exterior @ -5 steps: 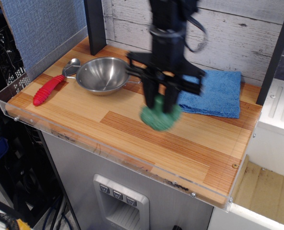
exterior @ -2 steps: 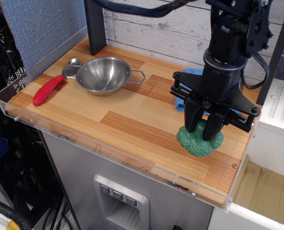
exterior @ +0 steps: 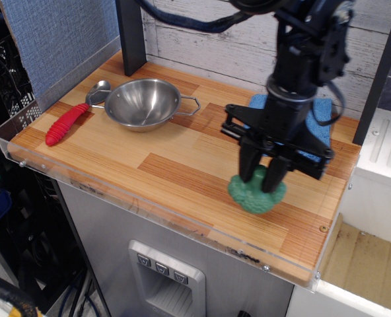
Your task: Put the broccoli on the bottom right hand corner.
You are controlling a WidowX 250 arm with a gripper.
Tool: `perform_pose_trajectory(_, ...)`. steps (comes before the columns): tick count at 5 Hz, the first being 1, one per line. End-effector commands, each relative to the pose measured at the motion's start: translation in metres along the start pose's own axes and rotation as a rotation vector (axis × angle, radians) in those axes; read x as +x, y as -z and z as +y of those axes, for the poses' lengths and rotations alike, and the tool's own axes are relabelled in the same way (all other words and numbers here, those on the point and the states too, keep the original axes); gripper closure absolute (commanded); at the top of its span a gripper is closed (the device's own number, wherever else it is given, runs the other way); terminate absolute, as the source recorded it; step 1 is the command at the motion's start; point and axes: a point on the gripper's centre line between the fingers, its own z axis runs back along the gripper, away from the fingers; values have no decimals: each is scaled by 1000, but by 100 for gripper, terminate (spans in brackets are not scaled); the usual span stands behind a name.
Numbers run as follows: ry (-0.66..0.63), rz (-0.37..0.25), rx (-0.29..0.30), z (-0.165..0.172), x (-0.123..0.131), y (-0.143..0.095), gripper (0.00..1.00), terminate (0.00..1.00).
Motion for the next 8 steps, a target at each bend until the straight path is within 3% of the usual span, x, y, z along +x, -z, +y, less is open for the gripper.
perform_pose_trajectory(1, -28, -6, -23, 9, 5, -3, 100, 0)
perform_pose_trajectory(2, -23, -2, -41, 5, 5, -6, 100, 0)
perform_pose_trajectory(3, -20, -78, -26, 7, 4, -32, 0, 0)
perform_pose_trajectory(4, -32, -186, -17, 22, -1, -71, 0, 0)
perform_pose_trajectory(5, -52, -218, -26, 47, -3, -99, 0, 0)
perform_pose_trajectory(7, -173, -158, -12, 91, 6, -97, 0, 0)
perform_pose_trajectory(8, -159, -113, -49, 93, 10, -89, 0, 0)
